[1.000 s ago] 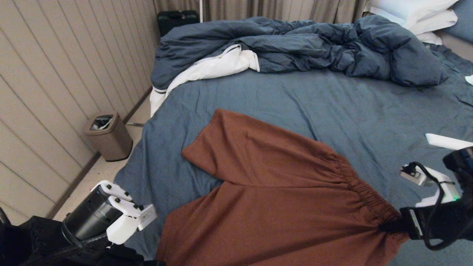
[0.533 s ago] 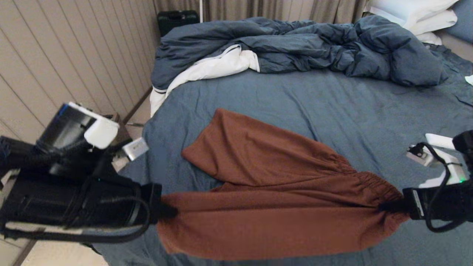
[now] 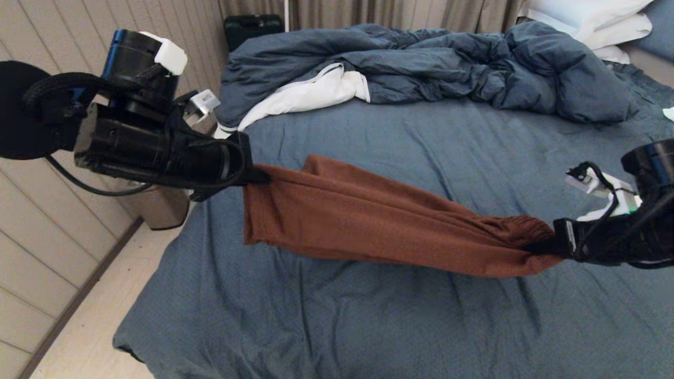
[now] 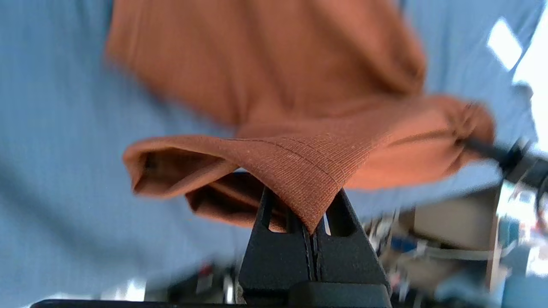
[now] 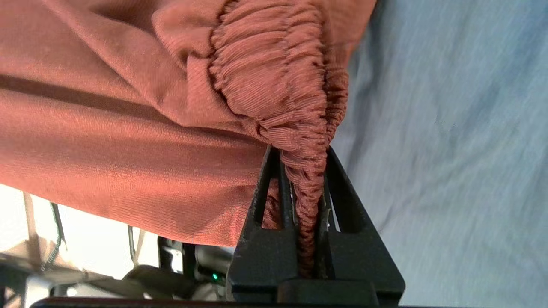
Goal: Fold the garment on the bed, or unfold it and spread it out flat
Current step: Fold the brown shorts
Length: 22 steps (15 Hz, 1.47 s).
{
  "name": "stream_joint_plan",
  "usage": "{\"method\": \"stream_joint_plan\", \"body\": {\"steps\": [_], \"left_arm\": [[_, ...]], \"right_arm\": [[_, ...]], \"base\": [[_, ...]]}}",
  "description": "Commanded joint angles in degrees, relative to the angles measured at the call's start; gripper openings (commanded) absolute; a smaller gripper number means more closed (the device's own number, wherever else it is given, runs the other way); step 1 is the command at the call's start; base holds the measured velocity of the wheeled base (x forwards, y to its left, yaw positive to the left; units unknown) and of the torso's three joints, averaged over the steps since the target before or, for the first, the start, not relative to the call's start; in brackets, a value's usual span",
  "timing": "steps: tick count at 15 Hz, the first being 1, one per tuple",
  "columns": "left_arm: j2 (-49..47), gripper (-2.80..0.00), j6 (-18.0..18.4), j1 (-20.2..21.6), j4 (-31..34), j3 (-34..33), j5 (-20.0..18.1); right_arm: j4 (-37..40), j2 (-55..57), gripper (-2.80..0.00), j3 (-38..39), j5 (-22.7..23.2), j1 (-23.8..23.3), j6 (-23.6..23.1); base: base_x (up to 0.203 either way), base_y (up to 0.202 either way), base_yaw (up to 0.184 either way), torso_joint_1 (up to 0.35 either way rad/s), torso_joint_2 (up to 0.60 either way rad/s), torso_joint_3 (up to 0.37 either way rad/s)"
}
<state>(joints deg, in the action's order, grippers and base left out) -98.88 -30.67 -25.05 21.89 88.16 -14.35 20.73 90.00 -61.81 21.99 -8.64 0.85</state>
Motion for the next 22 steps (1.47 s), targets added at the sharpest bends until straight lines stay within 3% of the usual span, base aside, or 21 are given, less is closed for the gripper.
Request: {"method": "stream_joint_plan", "body": {"steps": [1,5,12,15,16,22], "left_arm": [[-6.68,-2.8,-0.2,0.25,-1.96,4.73,-0.03],[-13.74,-2.8,-0.02,0.26,-6.96,8.12,0.0],[-21.64,-2.8,0.91,1.39,-7.44,14.04,0.16],[-23.78,-2.8,3.44,2.78,-7.4,15.9,-0.03],[-24.39,0.0,3.63,2.81,-7.41,16.56,0.02],[-25.54,0.0,3.27,2.81,-7.12,20.48,0.11]], "right_arm": [[0.09,3.17,-2.8,-1.98,0.14,-0.06,0.2],[-2.21,5.99,-2.8,-2.94,0.19,-0.15,1.09],[-3.74,12.42,-2.8,-6.22,0.24,-0.27,1.78],[-4.3,13.62,-2.8,-6.65,0.24,-0.06,1.78],[-4.52,13.71,-2.8,-6.74,0.25,-0.06,1.79],[-6.32,13.46,-2.8,-7.68,0.33,0.03,2.67]], "base": [[0.0,0.0,0.0,0.0,0.0,0.0],[0.0,0.0,0.0,0.0,0.0,0.0],[0.0,0.0,0.0,0.0,0.0,0.0],[0.0,0.0,0.0,0.0,0.0,0.0],[0.0,0.0,0.0,0.0,0.0,0.0],[0.0,0.0,0.0,0.0,0.0,0.0]]}}
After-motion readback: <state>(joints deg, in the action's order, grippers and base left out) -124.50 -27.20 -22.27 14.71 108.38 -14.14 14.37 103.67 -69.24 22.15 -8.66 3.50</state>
